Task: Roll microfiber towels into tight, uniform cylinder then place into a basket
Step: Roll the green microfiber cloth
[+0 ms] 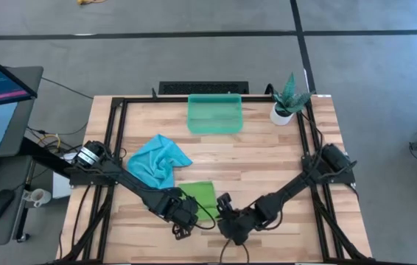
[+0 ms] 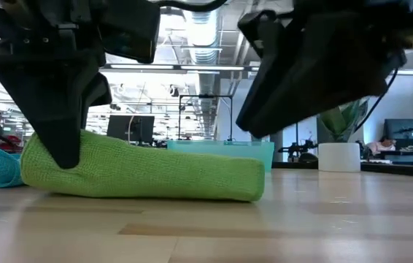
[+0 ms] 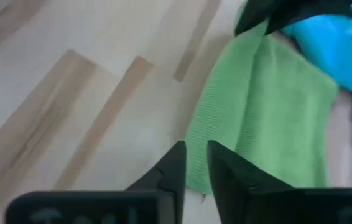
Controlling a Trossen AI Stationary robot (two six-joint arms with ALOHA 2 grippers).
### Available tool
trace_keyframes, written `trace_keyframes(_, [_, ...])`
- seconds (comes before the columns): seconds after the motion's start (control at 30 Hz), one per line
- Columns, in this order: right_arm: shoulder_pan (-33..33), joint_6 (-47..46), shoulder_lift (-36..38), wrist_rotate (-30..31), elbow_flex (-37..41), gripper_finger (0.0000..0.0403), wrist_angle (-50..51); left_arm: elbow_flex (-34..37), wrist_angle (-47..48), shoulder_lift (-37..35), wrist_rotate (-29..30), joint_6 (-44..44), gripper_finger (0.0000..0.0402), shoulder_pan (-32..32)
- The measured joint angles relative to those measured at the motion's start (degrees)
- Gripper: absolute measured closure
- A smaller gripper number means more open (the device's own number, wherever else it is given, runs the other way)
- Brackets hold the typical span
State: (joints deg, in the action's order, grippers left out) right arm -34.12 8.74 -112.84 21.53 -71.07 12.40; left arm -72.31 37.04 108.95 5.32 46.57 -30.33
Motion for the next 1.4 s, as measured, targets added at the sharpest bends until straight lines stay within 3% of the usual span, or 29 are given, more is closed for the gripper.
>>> trace_keyframes(0.37, [6.13, -7.05, 0.00, -8.41, 2.03, 0.0181, -0.87, 0.00, -0.53, -0.02, 0.07, -0.65, 0.0388, 0.00])
trace_keyframes(0.47, [6.98, -6.98, 0.00, -13.00, 2.03, 0.0166, -0.89, 0.00, -0.55, -0.02, 0.09, -0.66, 0.0388, 0.00])
trace_keyframes(0.6, [7.25, -7.26, 0.00, -14.00, 2.03, 0.0167, -0.88, 0.00, -0.56, -0.02, 0.15, -0.61, 0.0388, 0.00])
trace_keyframes(0.93, [8.30, -11.53, -4.38, -14.20, 1.80, 0.0202, -3.23, 0.00, -0.75, -0.09, 1.62, -0.27, 0.0388, -0.09])
trace_keyframes(1.13, [8.64, -15.11, -4.02, -15.18, 1.84, 0.0292, -2.88, 0.00, -0.70, -0.09, 1.64, -0.29, 0.0388, -0.09])
trace_keyframes(1.27, [8.81, -20.99, -3.96, -22.47, 1.13, 0.0378, -2.64, 0.00, -0.77, -0.09, 0.78, -0.29, 0.0388, -0.09])
trace_keyframes(1.4, [8.76, -29.81, -4.09, -34.15, 0.37, 0.0380, -2.78, -0.15, -1.87, -0.16, -0.32, -0.29, 0.0388, -0.15])
